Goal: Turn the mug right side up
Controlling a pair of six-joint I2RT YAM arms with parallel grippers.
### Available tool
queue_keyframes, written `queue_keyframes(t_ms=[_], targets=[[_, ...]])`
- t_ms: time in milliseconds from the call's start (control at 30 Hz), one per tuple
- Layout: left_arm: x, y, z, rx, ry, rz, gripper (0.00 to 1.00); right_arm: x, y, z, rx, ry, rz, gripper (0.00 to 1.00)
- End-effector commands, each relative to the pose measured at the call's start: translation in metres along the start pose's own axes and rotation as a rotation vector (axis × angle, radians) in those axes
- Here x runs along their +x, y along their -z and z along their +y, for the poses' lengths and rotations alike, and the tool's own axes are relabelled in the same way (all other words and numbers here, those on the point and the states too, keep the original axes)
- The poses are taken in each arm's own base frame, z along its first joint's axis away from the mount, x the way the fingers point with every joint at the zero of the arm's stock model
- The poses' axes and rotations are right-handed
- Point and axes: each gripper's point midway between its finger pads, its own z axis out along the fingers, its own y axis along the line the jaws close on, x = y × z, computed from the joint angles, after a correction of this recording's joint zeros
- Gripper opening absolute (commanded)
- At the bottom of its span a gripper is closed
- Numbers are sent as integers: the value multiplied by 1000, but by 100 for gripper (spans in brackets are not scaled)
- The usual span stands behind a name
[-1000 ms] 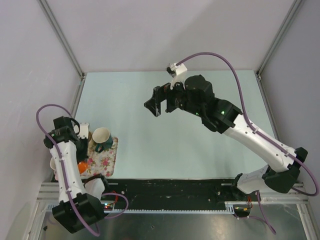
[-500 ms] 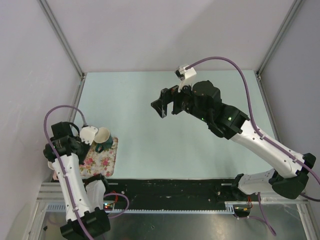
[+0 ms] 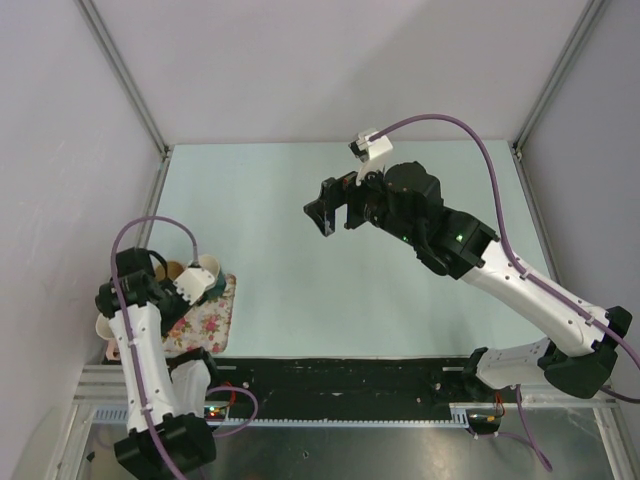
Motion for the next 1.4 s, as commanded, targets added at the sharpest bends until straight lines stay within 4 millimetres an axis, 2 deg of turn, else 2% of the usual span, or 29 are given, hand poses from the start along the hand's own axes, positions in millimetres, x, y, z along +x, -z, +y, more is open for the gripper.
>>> queue_keyframes(t_ms=[0, 100, 200, 333, 467, 567, 667, 867, 1100, 1200, 1367], targets=[[-13, 31, -43, 133, -86, -56, 0, -9, 5, -3, 22, 20, -30, 99], [-33, 44, -46, 121, -110, -125, 0, -9, 7, -5, 31, 19, -29, 100], [-40, 43, -58, 169, -149, -141, 0, -8, 10, -10, 54, 23, -29, 99], [-42, 29, -78, 300, -204, -112, 0, -5, 16, -18, 89, 42, -28, 99], [-40, 18, -88, 370, -267, -84, 0, 0, 22, -24, 113, 50, -27, 99], [-32, 6, -88, 363, -321, -40, 0, 2, 25, -30, 134, 52, -27, 100], [-28, 3, -83, 351, -362, -6, 0, 5, 28, -32, 145, 50, -27, 99], [-28, 11, -75, 314, -388, 8, 0, 5, 29, -35, 157, 58, -28, 99], [-44, 33, -67, 246, -350, -68, 0, 6, 25, -34, 154, 62, -29, 99], [-43, 32, -73, 252, -373, -76, 0, 6, 23, -33, 149, 65, -27, 99], [-43, 31, -96, 326, -373, -84, 0, 8, 22, -33, 146, 68, -17, 99]])
